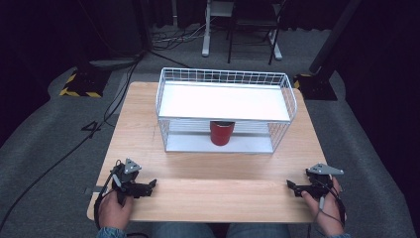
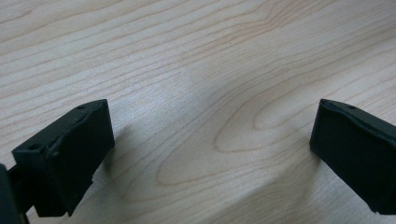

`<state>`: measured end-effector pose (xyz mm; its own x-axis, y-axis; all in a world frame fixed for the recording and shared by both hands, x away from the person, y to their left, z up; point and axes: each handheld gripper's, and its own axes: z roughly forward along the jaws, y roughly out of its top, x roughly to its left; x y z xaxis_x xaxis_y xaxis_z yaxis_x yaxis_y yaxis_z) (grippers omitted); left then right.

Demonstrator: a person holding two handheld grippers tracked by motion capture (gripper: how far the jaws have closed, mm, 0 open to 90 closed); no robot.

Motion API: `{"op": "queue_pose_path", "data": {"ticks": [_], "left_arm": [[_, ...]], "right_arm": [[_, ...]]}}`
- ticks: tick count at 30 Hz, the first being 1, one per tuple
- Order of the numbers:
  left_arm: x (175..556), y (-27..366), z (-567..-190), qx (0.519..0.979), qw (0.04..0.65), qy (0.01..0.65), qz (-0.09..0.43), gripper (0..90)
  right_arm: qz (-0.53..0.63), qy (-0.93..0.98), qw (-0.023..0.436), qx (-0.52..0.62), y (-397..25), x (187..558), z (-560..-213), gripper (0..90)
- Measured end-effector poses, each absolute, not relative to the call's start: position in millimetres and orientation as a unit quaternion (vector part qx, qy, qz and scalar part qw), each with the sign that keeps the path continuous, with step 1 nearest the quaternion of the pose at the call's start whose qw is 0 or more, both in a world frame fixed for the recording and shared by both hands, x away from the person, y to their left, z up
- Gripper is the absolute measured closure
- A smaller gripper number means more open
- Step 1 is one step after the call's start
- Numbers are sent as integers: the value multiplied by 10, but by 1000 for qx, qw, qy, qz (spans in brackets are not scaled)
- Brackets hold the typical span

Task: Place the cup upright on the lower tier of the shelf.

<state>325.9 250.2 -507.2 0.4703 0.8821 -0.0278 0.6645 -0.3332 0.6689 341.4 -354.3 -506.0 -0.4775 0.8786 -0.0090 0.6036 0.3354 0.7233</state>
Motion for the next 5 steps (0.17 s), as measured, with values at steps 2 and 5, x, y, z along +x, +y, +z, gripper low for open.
{"op": "queue_pose_path", "data": {"ticks": [2,5], "left_arm": [[3258,2502,-5072,798,314,485,173,0],[3258,2502,-5072,798,314,485,173,0]], "right_arm": [[336,791,205,469,-3543,3414,-5061,51],[336,791,205,469,-3543,3413,-5061,51]]}}
